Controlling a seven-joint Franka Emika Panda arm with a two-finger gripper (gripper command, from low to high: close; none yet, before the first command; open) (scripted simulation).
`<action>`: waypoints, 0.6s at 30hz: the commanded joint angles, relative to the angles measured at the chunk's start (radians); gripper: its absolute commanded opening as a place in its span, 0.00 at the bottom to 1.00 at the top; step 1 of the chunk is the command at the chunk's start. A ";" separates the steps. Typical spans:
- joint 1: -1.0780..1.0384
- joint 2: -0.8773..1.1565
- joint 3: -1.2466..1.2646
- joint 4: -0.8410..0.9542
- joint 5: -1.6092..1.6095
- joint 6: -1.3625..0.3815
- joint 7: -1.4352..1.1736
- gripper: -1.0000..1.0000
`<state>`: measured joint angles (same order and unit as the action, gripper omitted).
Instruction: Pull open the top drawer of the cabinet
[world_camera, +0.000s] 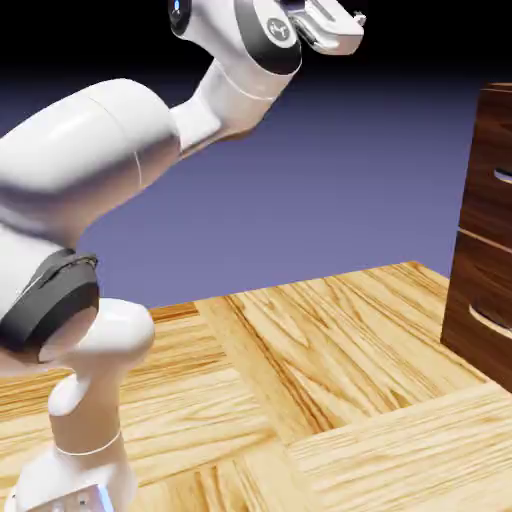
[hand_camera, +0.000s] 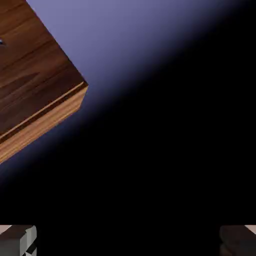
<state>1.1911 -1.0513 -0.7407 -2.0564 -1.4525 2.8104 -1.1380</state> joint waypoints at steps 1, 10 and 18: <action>0.027 -0.011 -0.017 0.017 -0.034 -0.005 -0.044 0.50; 0.273 -0.111 -0.171 0.174 -0.336 -0.052 -0.435 0.50; 0.491 -0.201 -0.309 0.314 -0.605 -0.094 -0.783 0.50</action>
<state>1.6824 -1.2518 -1.0493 -1.7424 -2.0576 2.7160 -1.9208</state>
